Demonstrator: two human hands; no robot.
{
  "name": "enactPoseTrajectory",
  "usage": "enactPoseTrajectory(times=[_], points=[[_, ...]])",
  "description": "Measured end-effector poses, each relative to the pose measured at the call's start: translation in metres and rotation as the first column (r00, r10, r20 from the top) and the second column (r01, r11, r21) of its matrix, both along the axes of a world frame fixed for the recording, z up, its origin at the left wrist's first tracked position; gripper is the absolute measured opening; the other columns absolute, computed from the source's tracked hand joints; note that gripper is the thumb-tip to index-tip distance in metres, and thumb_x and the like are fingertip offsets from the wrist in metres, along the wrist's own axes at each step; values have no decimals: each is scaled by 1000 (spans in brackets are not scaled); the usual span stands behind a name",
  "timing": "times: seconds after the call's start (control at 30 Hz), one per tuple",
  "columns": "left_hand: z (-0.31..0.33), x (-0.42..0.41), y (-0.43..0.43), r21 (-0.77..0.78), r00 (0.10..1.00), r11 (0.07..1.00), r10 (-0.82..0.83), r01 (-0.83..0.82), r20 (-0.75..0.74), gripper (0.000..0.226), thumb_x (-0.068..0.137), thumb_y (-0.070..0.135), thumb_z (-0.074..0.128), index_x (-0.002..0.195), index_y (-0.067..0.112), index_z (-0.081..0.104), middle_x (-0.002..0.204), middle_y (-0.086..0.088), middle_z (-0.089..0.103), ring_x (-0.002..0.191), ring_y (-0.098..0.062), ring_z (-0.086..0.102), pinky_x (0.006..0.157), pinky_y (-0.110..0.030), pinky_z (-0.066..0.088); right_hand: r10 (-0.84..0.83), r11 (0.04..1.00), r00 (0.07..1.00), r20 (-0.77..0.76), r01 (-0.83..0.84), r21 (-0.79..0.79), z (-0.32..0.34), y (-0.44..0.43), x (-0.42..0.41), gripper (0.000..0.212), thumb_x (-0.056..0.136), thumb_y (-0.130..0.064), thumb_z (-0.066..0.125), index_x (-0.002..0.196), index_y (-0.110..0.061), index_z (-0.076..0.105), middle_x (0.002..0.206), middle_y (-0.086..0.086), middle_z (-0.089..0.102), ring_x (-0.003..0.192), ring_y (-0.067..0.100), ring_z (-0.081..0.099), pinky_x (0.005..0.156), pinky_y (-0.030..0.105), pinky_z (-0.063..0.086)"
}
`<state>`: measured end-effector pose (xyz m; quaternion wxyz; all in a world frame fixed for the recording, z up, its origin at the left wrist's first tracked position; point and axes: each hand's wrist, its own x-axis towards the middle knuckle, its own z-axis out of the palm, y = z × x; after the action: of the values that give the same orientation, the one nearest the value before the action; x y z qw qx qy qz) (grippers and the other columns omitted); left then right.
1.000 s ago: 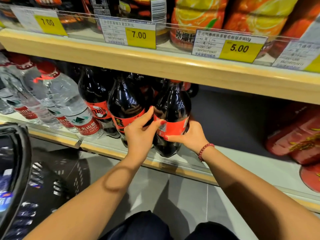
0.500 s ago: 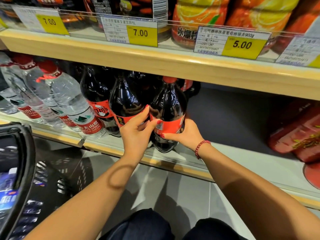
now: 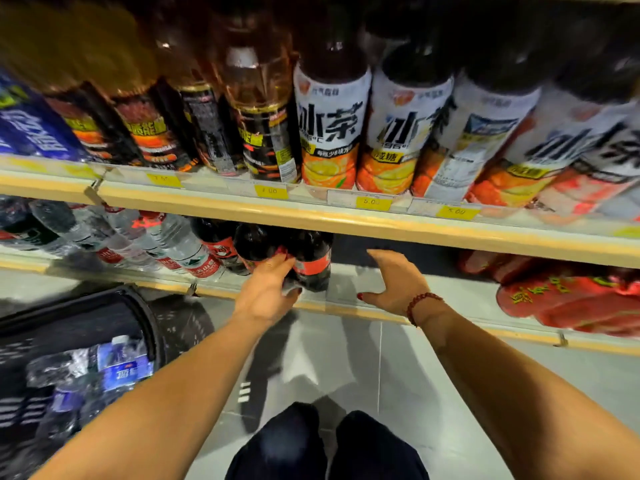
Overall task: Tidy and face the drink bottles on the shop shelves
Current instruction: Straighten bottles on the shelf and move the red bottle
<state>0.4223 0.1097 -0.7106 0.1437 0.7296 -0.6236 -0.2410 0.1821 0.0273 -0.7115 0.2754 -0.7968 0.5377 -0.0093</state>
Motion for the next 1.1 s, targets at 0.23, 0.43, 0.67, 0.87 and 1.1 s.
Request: enactPoseTrajectory(times=[0.23,0.43,0.67,0.87,1.1], points=[[141,-60,16,132,844,901,-434,413,314,74,87,43,57,149,19,24,156,-7,22,145,-24,17,117,-37,16,-121,992,986,-118,115,-58,146,69,-65,93,72,-54,70,147,-18,28,152,6,33,139,25,32,112,37,28],[252,-144,19,122,585,716,-646,688,490,72,90,49,48,149,17,21,156,-10,21,145,-25,15,117,-41,12,-286,953,937,-199,256,-162,262,141,-138,83,80,-51,62,146,-14,28,150,10,34,136,28,33,111,35,28],[351,-276,43,-44,474,538,-700,842,534,67,83,43,58,141,16,35,148,-13,35,134,-31,31,112,-44,22,-492,854,834,-250,407,-326,361,238,-256,80,81,-53,60,145,-16,28,150,9,33,138,28,28,115,39,22],[420,-405,85,-153,423,418,-690,895,588,67,83,43,58,142,20,34,148,-10,36,137,-28,29,113,-44,17,-646,728,735,-207,510,-459,434,327,-367,82,81,-51,61,146,-16,27,152,8,31,140,26,27,116,38,20],[500,-569,144,-281,352,221,-705,934,616,67,86,44,56,144,23,31,151,-6,32,142,-24,24,117,-42,11,-838,495,536,-103,666,-558,498,416,-493,78,83,-51,60,146,-17,27,152,7,30,140,26,26,115,38,19]])
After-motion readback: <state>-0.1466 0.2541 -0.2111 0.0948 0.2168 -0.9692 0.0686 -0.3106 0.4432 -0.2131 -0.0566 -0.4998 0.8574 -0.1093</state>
